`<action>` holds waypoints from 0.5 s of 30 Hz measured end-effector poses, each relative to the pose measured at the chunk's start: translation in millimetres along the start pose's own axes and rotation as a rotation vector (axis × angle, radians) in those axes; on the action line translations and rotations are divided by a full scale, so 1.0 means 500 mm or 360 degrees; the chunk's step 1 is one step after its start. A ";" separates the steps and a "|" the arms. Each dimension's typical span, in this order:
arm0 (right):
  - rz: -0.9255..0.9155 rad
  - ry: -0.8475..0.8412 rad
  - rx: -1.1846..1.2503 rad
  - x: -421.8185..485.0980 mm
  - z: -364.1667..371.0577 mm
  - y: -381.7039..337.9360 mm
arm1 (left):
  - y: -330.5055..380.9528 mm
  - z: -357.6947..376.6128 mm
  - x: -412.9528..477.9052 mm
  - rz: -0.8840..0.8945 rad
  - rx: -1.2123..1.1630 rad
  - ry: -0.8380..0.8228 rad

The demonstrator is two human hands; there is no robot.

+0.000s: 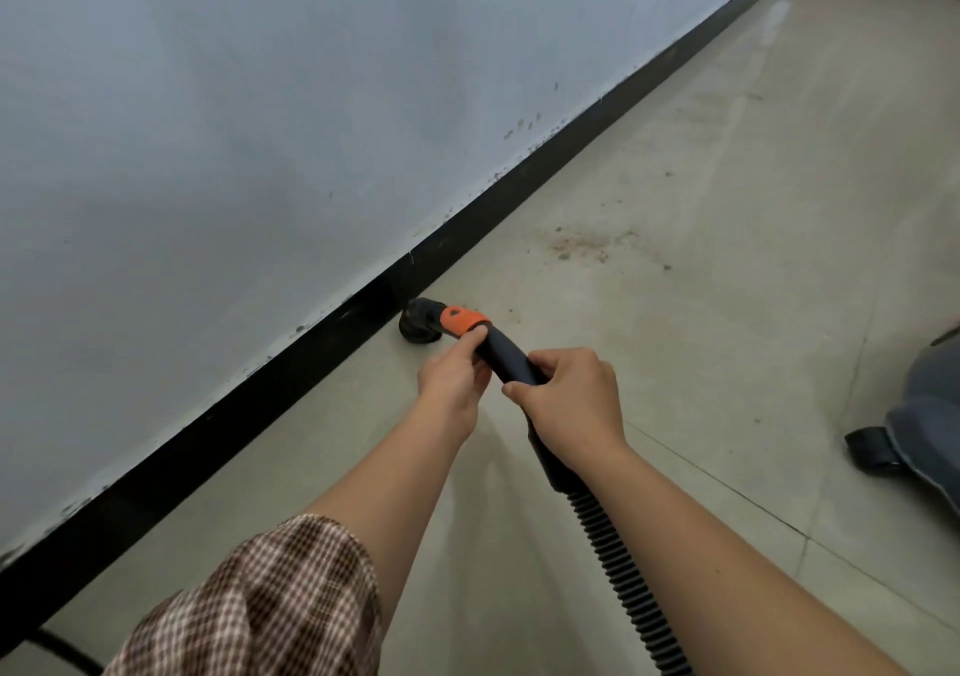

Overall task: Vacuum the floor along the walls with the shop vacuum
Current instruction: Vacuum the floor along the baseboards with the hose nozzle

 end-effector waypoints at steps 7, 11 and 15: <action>-0.0013 -0.0025 -0.0009 0.026 0.022 -0.005 | 0.018 -0.010 0.026 0.0043 0.0076 -0.0024; -0.0034 -0.0002 -0.0015 0.043 0.028 -0.011 | 0.028 -0.003 0.046 0.0069 0.0118 -0.0062; -0.0021 0.0033 -0.0017 0.052 0.018 -0.007 | 0.025 0.014 0.054 0.0056 0.0146 -0.0093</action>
Point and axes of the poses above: each hand's wrist, its own x-axis towards the middle knuckle, its own z-axis out of the palm, y = z × x, the point moved 7 cm from there along x, towards the middle knuckle, and after that the axes turned 9 degrees about x, right-handed, at the moved point
